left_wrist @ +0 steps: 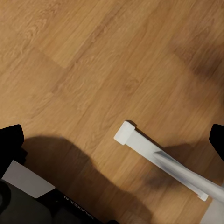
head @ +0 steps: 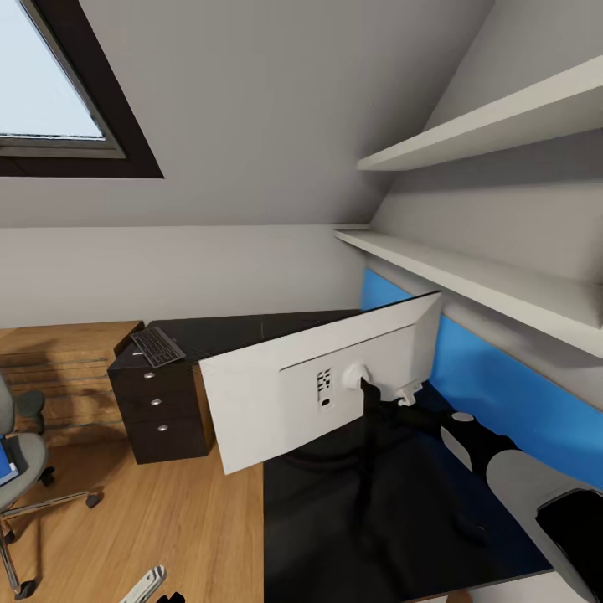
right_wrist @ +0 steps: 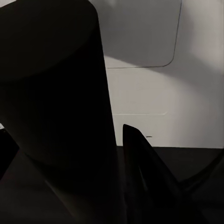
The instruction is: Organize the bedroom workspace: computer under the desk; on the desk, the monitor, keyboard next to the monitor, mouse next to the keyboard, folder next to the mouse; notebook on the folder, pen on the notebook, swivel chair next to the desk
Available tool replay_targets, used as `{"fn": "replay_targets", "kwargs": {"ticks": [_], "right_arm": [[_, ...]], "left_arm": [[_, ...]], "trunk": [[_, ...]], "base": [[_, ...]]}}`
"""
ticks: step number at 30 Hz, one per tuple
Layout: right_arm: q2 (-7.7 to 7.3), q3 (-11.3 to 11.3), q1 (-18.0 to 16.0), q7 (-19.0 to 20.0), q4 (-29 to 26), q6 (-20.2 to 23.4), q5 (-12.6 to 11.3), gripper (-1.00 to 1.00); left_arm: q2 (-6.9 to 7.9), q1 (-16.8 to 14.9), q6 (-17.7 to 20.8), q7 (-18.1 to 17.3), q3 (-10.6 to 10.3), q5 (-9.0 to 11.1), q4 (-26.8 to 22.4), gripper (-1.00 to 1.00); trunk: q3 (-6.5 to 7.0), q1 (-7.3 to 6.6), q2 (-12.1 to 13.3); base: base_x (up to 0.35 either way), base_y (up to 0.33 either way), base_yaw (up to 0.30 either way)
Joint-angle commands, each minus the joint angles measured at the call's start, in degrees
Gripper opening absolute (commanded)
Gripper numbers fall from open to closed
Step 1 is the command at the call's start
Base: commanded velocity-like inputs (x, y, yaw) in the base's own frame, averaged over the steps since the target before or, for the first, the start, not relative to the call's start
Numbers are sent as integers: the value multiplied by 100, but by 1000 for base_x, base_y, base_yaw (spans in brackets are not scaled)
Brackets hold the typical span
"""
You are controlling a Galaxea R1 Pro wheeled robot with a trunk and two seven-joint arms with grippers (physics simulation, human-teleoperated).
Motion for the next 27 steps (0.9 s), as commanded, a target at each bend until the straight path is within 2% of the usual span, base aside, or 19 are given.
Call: {"fn": "replay_targets", "kwargs": {"ticks": [1,25,26,27], "right_arm": [[-2,-28,-11,-4,3,-22,-113,-100],[-2,-68,75,-277,47,-30,-143,-100],[-2,-68,75,-277,47,-29,-144,100],[-2,-69,76,-278,47,-28,-145,100]], "left_arm": [[0,-3,16,40,1,52,-9,100],[0,-2,16,39,1,52,16,100],[0,-2,16,39,1,52,16,100],[0,-5,16,39,1,52,16,100]], "trunk": [[-8,1,-9],[-8,1,-9],[-8,1,-9],[-8,1,-9]], "base": [[0,0,0],[0,0,0],[0,0,0],[0,0,0]]}}
